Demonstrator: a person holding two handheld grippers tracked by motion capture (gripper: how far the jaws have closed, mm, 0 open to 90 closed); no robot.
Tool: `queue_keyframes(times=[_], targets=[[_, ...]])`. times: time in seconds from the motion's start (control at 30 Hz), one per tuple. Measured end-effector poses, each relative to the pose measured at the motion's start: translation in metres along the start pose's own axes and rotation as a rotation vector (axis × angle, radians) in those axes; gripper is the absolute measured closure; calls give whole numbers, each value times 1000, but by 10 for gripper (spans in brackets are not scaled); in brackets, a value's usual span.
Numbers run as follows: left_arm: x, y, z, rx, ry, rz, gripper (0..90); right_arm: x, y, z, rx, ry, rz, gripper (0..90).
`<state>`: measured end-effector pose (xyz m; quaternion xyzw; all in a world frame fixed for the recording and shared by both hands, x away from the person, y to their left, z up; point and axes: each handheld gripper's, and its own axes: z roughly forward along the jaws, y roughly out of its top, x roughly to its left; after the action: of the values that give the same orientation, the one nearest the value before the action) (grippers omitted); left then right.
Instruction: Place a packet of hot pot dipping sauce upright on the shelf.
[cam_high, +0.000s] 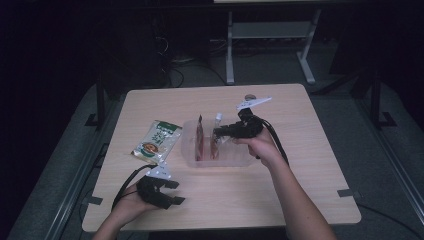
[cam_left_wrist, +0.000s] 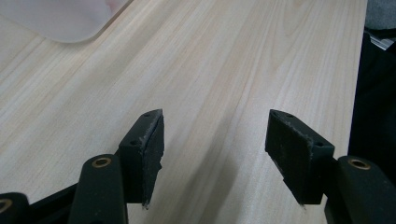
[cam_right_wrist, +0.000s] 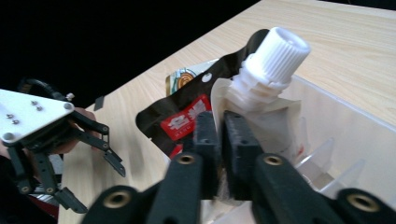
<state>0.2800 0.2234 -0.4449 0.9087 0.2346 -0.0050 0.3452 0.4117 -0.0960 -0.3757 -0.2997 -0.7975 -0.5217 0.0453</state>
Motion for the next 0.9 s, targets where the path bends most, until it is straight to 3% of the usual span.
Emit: queue_keyframes(times=[0.13,0.27,0.47,0.9], targets=[[0,0,0,0,-1,-1,371,4,-1,0,25,-29,-22,574],[0,0,1,1,-3,3,371,8,-1,-3,33,-68,-41,476],[-1,0,1,-1,-1,-7,370,14,-5,-11,26,-96,-56,399],[1,-1,-1,0,5,-6,370,32,-21,-33,56,-137,-121,362]])
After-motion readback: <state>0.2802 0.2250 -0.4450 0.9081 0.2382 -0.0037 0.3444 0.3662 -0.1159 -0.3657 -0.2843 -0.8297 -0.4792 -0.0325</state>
